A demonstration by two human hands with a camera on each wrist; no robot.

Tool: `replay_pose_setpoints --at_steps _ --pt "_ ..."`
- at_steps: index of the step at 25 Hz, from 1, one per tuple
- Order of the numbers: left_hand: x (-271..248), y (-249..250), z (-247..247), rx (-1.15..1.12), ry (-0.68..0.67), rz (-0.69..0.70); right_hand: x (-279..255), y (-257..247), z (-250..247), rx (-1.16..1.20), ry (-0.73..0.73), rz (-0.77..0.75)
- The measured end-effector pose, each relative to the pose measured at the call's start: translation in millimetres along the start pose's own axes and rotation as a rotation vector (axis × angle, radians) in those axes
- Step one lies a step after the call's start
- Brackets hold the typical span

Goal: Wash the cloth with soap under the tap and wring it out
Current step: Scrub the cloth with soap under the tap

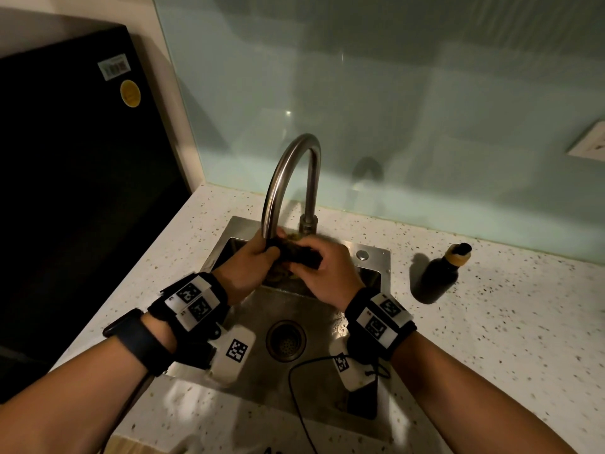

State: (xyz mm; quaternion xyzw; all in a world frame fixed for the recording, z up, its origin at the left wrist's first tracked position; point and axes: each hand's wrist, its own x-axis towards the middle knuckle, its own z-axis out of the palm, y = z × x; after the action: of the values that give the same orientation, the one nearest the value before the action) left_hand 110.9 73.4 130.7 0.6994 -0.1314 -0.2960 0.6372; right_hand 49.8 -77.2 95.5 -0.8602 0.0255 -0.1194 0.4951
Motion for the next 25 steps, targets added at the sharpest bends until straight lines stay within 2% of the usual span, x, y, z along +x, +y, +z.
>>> replay_pose_setpoints --at_steps 4,6,10,12,16,20,23,25 --pt "-3 1 -4 -0.161 -0.074 -0.033 -1 -2 1 -0.049 0.165 -0.064" --pt "-3 -1 1 -0.113 -0.114 -0.026 -2 -2 6 -0.046 0.117 -0.055" --pt "4 -6 3 -0.032 0.052 -0.014 -7 -3 7 0.155 -0.027 0.041" --pt "6 -5 2 0.049 0.058 -0.008 -5 -3 4 0.074 -0.047 0.065" --pt "5 -4 6 0.180 0.041 -0.006 -3 1 1 0.012 -0.176 -0.055" --pt "4 -3 3 0.003 -0.051 -0.072 -2 2 -7 -0.117 -0.079 -0.146" --pt "8 -9 -9 -0.209 -0.101 -0.125 -5 3 -7 -0.086 0.065 -0.096" --pt "3 -8 -9 -0.244 -0.178 -0.149 -7 5 -4 -0.069 0.161 -0.080"
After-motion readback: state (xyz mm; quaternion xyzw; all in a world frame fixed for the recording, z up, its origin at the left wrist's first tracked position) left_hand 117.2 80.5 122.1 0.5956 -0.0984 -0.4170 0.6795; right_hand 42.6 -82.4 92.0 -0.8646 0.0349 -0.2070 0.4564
